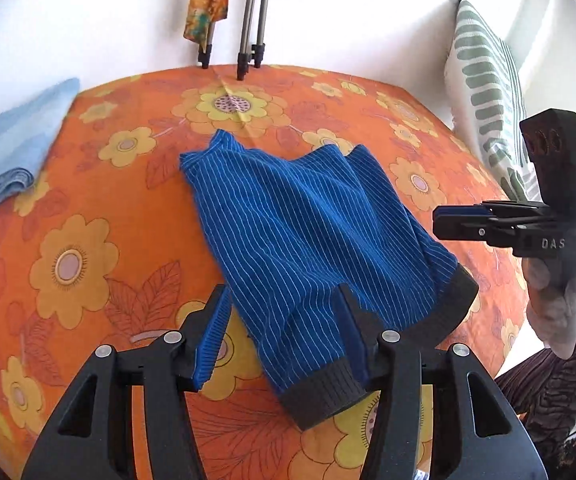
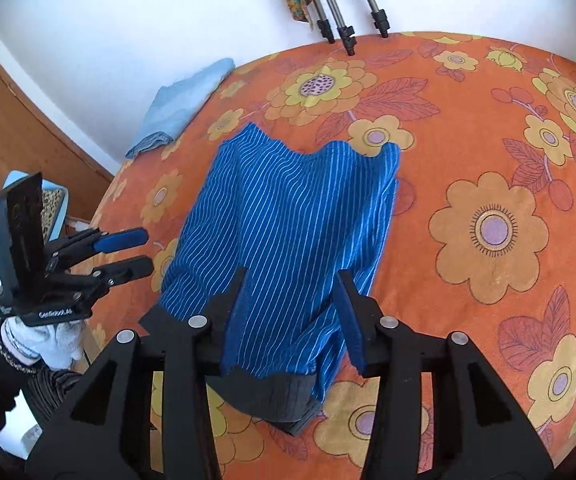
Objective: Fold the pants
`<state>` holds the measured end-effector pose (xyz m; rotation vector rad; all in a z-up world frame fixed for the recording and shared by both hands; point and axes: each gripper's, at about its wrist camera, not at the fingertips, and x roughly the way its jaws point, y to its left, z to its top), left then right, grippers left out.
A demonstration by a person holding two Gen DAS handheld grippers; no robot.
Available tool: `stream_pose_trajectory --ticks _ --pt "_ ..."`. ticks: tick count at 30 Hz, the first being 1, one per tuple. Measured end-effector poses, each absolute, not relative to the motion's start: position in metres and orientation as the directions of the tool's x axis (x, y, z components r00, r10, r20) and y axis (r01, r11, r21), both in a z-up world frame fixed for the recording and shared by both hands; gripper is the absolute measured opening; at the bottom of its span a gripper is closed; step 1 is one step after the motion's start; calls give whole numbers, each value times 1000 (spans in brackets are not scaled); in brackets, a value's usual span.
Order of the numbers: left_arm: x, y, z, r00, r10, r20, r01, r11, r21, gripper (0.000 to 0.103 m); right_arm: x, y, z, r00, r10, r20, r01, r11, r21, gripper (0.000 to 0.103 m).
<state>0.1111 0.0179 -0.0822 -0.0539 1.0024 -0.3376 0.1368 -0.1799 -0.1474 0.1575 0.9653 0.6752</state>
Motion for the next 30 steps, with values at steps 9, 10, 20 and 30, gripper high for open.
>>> stream_pose_trajectory --ticks 9,10,20,30 --pt "60 3 -108 352 -288 -891 396 908 -137 41 93 -172 -183 340 419 -842 -523 828 201 44" --pt "56 2 -114 326 -270 -906 402 907 -125 38 92 -174 -183 339 420 -842 -520 829 204 44" --pt "89 20 -86 428 -320 -845 297 933 -203 40 138 -200 -164 386 518 -763 -371 845 386 50" --pt "120 52 -77 472 -393 -790 196 920 -340 47 176 -211 -185 349 576 -739 -231 818 527 50"
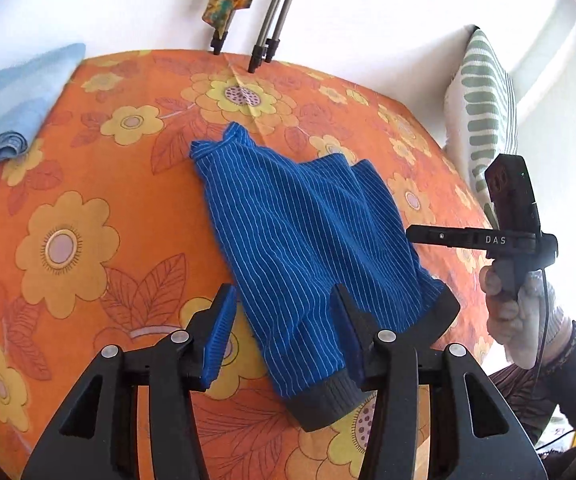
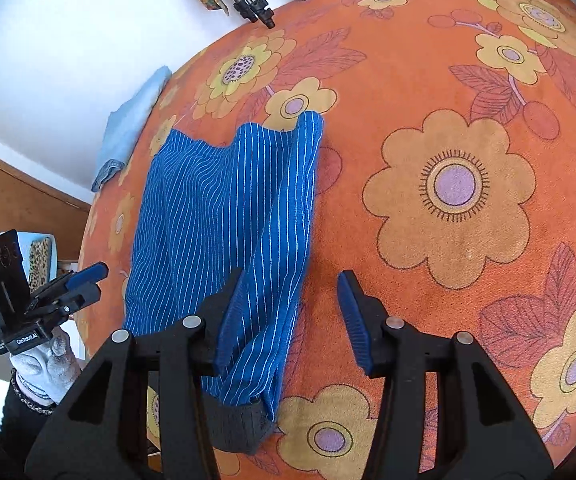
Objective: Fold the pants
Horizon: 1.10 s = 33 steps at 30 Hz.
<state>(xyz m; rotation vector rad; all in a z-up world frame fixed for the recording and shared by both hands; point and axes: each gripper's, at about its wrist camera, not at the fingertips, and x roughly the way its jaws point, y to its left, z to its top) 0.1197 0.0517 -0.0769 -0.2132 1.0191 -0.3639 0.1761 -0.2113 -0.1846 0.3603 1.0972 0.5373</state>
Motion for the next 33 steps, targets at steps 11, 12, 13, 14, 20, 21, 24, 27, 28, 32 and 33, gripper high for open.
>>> stream_pose_trajectory --ticks 11,12,13,14,20,21,24,27,28,32,33 --pt "147 42 -105 406 -360 -840 155 933 -326 47 178 -199 -185 355 587 -727 -266 809 524 46" --pt "148 40 -108 398 -362 -843 155 932 -327 47 177 -200 -187 347 600 -721 -270 800 536 44" --pt "149 39 -111 390 -362 -847 159 932 -325 47 175 -201 -187 336 615 -713 -275 789 550 44" --pt "149 37 -113 386 -359 -850 161 933 -321 47 174 -201 -188 333 621 -710 -282 784 554 43" --pt "149 32 -122 404 -379 -832 161 925 -344 45 172 -198 -192 307 662 -684 -292 749 594 28" --pt "149 31 -122 406 -374 -834 165 928 -335 43 172 -196 -193 305 663 -683 -293 748 595 27" --pt "151 34 -125 414 -368 -832 143 929 -340 12 174 -193 -195 293 671 -682 -298 741 601 16" --pt "152 40 -124 427 -391 -815 124 918 -376 7 177 -195 -199 290 692 -661 -260 722 641 9" --pt "152 40 -121 434 -397 -809 128 916 -381 6 178 -195 -199 290 696 -657 -256 718 648 8" --pt "149 39 -105 475 -415 -776 152 907 -392 6 177 -197 -189 318 713 -625 -270 700 661 7" --pt "148 39 -101 486 -422 -765 160 904 -397 6 176 -197 -185 326 719 -613 -279 693 665 7"
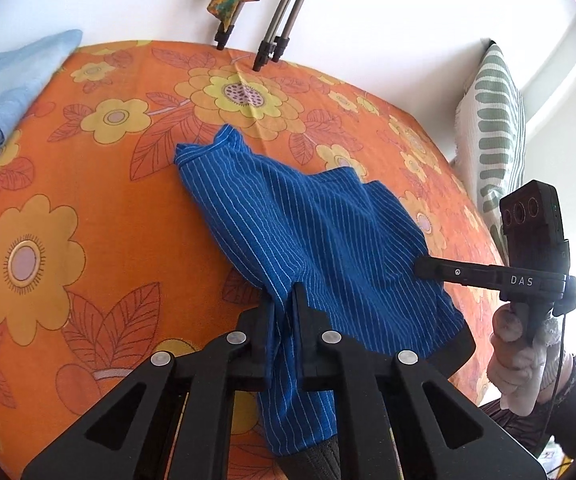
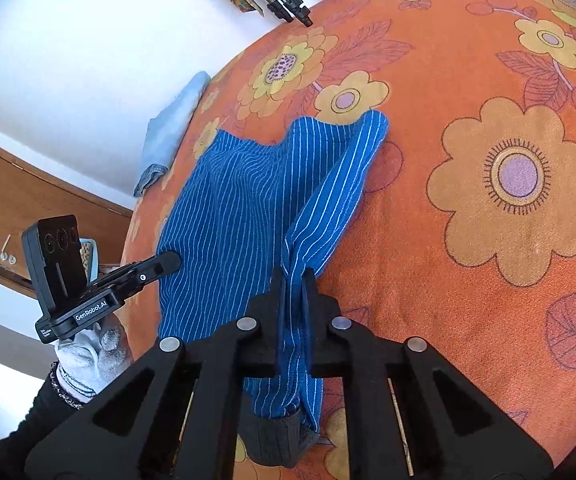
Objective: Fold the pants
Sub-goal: 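Lift the briefs with both tools and fold them over toward the waistband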
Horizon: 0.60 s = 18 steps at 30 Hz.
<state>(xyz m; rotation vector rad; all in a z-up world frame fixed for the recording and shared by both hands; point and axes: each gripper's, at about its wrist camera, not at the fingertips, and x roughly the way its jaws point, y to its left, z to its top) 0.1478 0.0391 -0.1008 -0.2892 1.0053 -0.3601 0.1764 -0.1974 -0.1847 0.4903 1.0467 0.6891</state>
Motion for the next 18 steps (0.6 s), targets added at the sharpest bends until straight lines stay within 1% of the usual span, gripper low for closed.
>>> stream_pose_trajectory --ticks 3,7,10,14,18 --pt "147 41 -93 510 -431 -744 163 898 -409 6 176 -201 -175 355 723 -593 -290 688 665 7" --pt "149 44 -94 508 -436 -743 150 894 -423 6 180 -205 -175 364 719 -591 -266 689 674 7" --pt "145 42 -82 535 -430 -727 178 899 -401 6 177 -210 -167 381 725 -574 -273 681 680 6" --pt "134 40 -51 594 -439 -675 223 895 -386 6 172 -220 -139 437 746 -503 -301 648 699 6" --pt "111 37 -22 639 -459 -617 254 883 -394 6 152 -231 -102 500 750 -432 -353 633 689 6"
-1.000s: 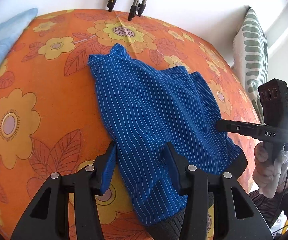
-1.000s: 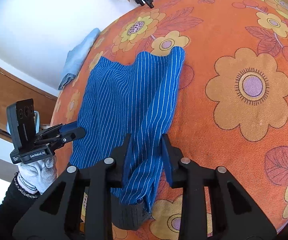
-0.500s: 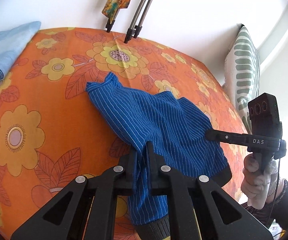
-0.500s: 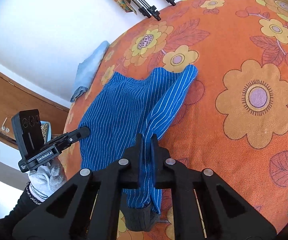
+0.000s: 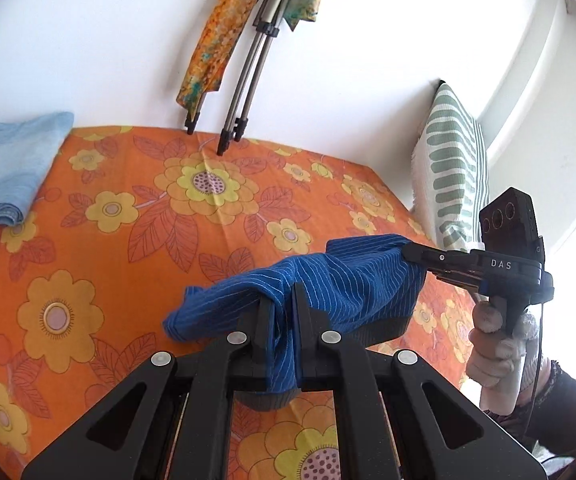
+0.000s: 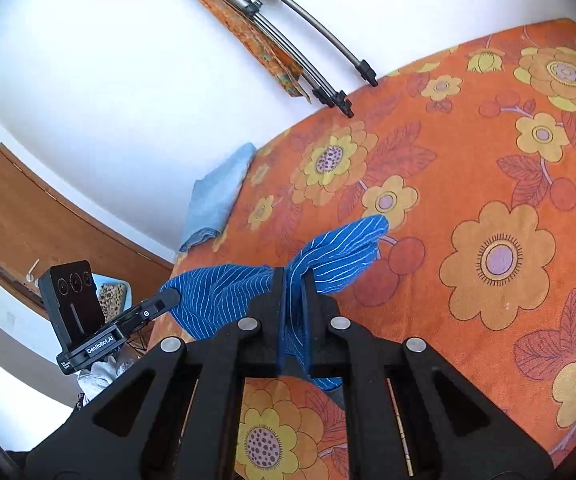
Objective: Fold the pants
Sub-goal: 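Lift the briefs with both tools and fold them over toward the waistband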
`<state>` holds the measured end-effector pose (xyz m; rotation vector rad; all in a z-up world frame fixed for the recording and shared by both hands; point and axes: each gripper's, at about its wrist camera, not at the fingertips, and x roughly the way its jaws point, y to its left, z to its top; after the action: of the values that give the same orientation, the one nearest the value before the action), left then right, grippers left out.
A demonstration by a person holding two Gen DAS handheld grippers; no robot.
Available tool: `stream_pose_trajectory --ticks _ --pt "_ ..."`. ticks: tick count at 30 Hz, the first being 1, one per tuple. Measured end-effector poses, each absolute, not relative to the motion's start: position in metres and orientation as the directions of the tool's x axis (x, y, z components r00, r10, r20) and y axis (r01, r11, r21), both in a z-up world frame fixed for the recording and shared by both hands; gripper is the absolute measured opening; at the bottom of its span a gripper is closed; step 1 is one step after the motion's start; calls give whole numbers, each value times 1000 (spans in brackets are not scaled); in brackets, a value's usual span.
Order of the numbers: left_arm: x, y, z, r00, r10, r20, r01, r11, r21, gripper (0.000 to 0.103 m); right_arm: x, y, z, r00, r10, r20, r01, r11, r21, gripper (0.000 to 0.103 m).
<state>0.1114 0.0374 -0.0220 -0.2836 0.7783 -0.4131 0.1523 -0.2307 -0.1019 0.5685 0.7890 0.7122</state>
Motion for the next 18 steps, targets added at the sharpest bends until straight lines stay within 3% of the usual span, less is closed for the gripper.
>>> stream_pose_trajectory --ticks 5,10,13,18 --pt "67 29 6 658 -505 -558 303 857 -418 6 98 -243 -66 541 754 -372 -424 627 654 6" --pt "39 27 9 598 -575 -559 297 806 -512 6 36 -257 -60 555 763 -330 -444 608 658 6" --pt "39 32 -4 544 -604 -582 247 778 -577 6 24 -264 -77 545 756 -363 -388 611 690 6" --pt "79 40 -32 516 -562 -647 170 807 -566 6 68 -254 -113 488 742 -459 -279 631 724 6"
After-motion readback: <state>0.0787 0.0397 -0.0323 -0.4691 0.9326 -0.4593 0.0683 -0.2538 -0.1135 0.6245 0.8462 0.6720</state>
